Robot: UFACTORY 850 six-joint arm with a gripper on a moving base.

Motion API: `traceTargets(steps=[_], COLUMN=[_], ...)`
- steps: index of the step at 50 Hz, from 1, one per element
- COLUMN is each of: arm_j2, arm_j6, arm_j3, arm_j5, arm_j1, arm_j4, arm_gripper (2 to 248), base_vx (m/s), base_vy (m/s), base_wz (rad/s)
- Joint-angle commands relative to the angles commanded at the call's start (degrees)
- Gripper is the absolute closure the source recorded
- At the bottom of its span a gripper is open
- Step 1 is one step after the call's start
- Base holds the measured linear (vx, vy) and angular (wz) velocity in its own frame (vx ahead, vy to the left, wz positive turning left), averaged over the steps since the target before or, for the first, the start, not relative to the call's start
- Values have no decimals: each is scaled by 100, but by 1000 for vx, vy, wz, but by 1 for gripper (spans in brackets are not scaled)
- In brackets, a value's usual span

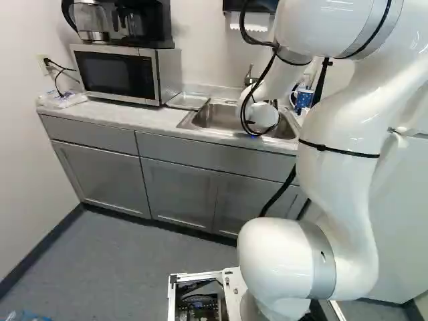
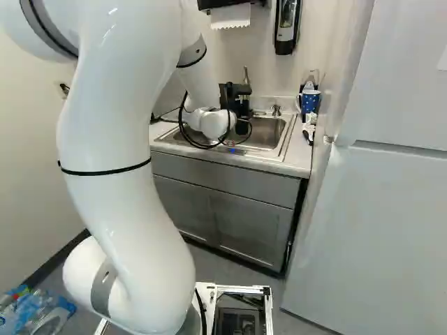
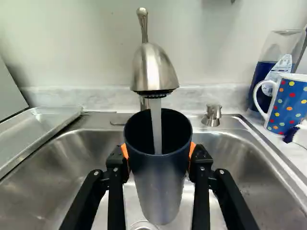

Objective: Rinse the cup and place it in the tray

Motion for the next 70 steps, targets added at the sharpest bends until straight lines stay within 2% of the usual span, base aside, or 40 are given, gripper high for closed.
traceTargets(steps=[70], arm_j2=[0], arm_j6=[0], arm_j3=[0], arm_j5=[0], arm_j1=[0], arm_j4=[0], arm_gripper=[125], base_vx=[0], base_vy=[0], base_wz=[0])
